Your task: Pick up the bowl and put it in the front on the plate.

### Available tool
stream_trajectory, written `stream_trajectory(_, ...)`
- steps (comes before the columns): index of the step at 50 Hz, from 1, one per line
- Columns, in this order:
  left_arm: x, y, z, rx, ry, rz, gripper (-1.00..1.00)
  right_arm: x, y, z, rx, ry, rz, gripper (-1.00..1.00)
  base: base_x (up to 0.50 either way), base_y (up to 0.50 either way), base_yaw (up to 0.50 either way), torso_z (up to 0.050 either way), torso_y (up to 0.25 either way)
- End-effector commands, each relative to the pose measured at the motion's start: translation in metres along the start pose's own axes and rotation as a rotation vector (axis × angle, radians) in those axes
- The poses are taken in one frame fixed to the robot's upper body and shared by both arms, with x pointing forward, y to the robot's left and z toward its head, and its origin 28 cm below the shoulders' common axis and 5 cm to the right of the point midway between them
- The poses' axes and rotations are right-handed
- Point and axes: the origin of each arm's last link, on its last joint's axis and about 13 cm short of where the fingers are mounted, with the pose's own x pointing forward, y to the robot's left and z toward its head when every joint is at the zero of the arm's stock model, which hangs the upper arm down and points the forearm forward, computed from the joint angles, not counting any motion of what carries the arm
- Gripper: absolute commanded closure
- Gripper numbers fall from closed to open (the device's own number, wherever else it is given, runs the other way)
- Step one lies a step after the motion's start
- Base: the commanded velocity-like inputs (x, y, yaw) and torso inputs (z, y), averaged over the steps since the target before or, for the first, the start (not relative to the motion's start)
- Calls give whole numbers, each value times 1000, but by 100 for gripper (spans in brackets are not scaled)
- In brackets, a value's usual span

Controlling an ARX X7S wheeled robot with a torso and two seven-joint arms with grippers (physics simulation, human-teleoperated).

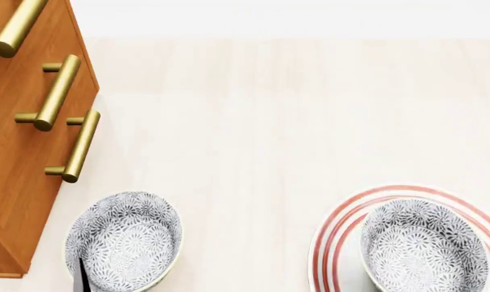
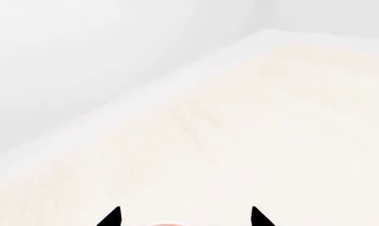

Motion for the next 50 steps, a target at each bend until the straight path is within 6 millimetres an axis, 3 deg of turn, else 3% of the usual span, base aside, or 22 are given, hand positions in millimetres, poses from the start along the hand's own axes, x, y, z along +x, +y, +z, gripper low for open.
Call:
stream_trajectory(1,9,6,10,-2,-29,34,-100,-11,2,-3,-44,-202,-217,-100,0,0,0,0,0)
stream_trajectory(8,12,13,22,-12,-52,90,-100,-23,5,-28,-133,-346,-237,-100,0,0,0,0,0)
stream_trajectory(14,10,22,30,-2,-90,129,-100,-33,13,-47,-230,-456,-152,-100,0,0,0,0,0)
stream_trajectory(27,2,36,39,39,-152,192,-100,-33,21,-84,-277,-498,-92,-100,0,0,0,0,0)
stream_trajectory(41,-4,45,39,85,-185,228,-100,-30,18,-99,-312,-533,-104,-100,0,0,0,0,0)
stream_trajectory(50,7,61,46,136,-251,332,-100,-26,23,-91,-297,-834,-89,-100,0,0,0,0,0)
